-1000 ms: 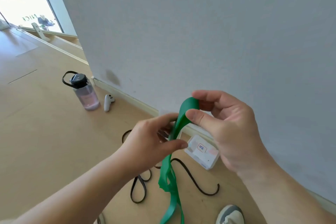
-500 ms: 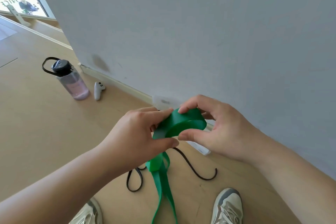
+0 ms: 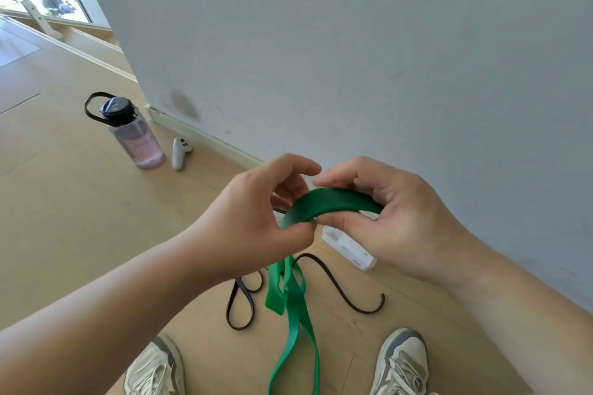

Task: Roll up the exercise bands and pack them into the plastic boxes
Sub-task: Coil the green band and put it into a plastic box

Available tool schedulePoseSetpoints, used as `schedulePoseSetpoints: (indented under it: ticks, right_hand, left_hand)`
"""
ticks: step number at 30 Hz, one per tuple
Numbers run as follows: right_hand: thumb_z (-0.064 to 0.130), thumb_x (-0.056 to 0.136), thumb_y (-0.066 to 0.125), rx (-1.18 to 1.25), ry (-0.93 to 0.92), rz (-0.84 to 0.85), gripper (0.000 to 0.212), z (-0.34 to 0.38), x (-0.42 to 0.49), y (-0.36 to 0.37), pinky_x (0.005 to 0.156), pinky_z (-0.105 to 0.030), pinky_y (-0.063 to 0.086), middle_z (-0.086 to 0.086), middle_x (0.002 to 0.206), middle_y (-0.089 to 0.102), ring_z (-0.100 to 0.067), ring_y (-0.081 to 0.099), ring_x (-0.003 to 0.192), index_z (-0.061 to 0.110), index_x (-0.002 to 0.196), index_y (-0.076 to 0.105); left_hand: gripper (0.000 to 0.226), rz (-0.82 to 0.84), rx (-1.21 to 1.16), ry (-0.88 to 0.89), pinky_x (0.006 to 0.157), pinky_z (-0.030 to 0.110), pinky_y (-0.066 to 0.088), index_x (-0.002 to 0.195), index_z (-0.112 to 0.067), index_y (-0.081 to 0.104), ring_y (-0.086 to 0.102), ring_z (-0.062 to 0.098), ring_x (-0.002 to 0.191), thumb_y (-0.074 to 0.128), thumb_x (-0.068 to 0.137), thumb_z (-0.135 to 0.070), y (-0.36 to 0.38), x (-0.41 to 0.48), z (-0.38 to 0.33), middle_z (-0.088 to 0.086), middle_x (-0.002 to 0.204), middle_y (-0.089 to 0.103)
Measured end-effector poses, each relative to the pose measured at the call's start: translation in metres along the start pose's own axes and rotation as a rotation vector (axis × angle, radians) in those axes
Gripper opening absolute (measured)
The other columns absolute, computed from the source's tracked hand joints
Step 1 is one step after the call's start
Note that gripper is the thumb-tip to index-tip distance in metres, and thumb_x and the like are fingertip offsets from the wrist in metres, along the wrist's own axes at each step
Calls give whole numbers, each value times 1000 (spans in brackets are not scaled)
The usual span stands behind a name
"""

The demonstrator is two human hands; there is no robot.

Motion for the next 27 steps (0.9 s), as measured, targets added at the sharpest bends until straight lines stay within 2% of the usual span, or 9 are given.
schedulePoseSetpoints:
  ticks: [4, 6, 9, 14, 16, 18, 21, 24, 27]
  right_hand:
    - [4, 83, 82, 138, 59, -173, 17, 3, 2, -2, 70, -11, 54, 13, 85, 78, 0, 73, 77, 19, 85, 75]
    - [10, 86, 81, 74, 104, -229, 16, -2, 2, -8, 69, -14, 55, 14, 86, 76, -2, 73, 78, 23, 85, 72]
    - [29, 91, 76, -198, 210, -230, 12, -23, 0, -27, 75, -35, 57, 11, 87, 73, -15, 68, 85, 31, 87, 65]
    - [37, 97, 65, -519, 397, -64, 14, -48, -8, -48, 62, -27, 41, 13, 99, 63, -3, 53, 74, 35, 95, 51]
    - [32, 94, 66, -502, 395, 18, 21, -49, -7, -38, 74, -29, 48, 11, 114, 66, -5, 60, 89, 37, 96, 46]
    - [24, 87, 74, -313, 336, 36, 31, -40, -7, -26, 92, -26, 48, 21, 123, 66, -2, 61, 113, 33, 96, 45]
    - [24, 78, 88, -63, 195, 8, 41, -18, -7, -14, 98, -17, 45, 20, 113, 69, 0, 61, 118, 27, 100, 53]
    - [19, 71, 93, 91, 58, -140, 56, -10, -6, -13, 110, -28, 45, 15, 124, 69, -6, 61, 127, 22, 106, 49]
    - [24, 68, 93, 31, -20, -239, 70, -6, -7, -20, 115, -31, 40, 14, 145, 56, -4, 50, 140, 30, 117, 44]
  left_hand:
    - [33, 194, 109, -136, 86, 36, 58, 102, -35, 60, 67, 5, 93, 67, 76, -16, 23, -2, 21, -16, 97, 69]
    - [27, 233, 85, -218, 79, 43, 59, 94, -34, 57, 67, 12, 86, 69, 74, -22, 28, -2, 32, -12, 92, 67]
    - [35, 212, 54, -294, 80, 45, 60, 94, -39, 59, 69, 16, 83, 80, 68, -34, 15, 3, 36, -7, 89, 70]
    - [52, -54, -152, -210, 80, 39, 64, 105, -30, 66, 74, 18, 83, 93, 67, -7, -17, 10, 2, -4, 93, 74]
    - [49, -141, -153, -114, 75, 31, 64, 99, -29, 66, 73, 16, 77, 95, 64, -11, -20, 7, -16, -3, 89, 74]
    - [49, -144, -134, -54, 66, 33, 60, 92, -31, 65, 67, 19, 69, 99, 59, -20, -15, 3, -31, -2, 84, 72]
    - [55, -123, -155, -33, 57, 43, 52, 91, -29, 62, 57, 32, 66, 102, 54, -23, -12, 3, -40, 2, 81, 68]
    - [59, -99, -198, -34, 62, 50, 59, 93, -27, 60, 68, 35, 70, 103, 52, -25, -15, 6, -40, 0, 81, 74]
    - [60, -74, -201, -84, 73, 53, 63, 93, -29, 60, 76, 33, 78, 103, 52, -27, -18, 7, -34, -2, 85, 79]
Point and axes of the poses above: each hand's wrist, its own x-axis towards the middle knuckle, its own y-axis out of the palm, z = x × y, the point moved 2 cm from there along x, towards the middle knuckle
